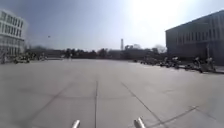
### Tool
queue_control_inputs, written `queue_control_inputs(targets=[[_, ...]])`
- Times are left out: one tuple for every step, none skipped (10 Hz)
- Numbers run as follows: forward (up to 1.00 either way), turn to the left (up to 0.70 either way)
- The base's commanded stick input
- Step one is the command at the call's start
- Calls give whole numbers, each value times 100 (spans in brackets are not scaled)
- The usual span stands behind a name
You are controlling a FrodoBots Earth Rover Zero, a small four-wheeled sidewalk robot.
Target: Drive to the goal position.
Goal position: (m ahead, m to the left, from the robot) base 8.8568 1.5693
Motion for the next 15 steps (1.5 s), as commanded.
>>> queue_control_inputs(targets=[[70,0],[70,0],[70,0],[70,0],[70,1],[70,6],[70,10],[70,15],[70,20],[70,24],[70,29],[70,34],[70,22],[70,6],[70,16]])
